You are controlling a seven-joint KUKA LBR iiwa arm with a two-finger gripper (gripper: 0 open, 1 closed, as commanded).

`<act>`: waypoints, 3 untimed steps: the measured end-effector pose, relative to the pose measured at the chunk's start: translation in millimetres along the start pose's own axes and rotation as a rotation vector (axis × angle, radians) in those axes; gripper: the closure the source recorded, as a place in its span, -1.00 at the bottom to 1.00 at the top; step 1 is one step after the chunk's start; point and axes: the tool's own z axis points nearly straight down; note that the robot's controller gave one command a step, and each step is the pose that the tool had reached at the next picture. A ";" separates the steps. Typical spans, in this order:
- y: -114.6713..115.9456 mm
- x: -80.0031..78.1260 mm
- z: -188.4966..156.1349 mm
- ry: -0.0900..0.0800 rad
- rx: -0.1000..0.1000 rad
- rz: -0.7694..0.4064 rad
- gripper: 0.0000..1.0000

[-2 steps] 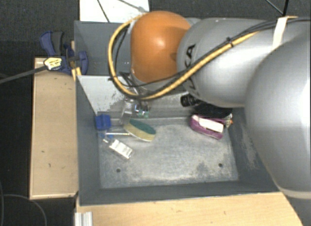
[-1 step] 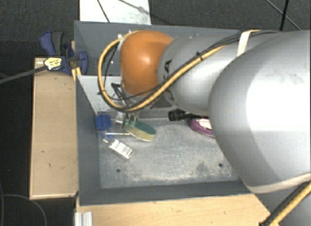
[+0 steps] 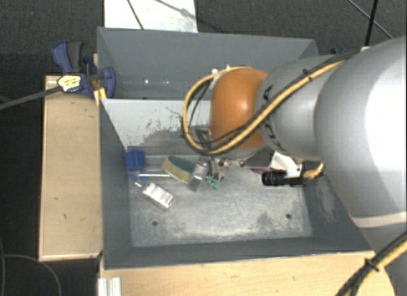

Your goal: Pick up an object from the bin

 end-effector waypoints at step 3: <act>100.7 22.1 -1.7 0.002 -0.003 0.337 1.00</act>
Offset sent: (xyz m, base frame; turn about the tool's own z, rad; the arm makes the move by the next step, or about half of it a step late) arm 0.0142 0.0073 0.0842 0.0046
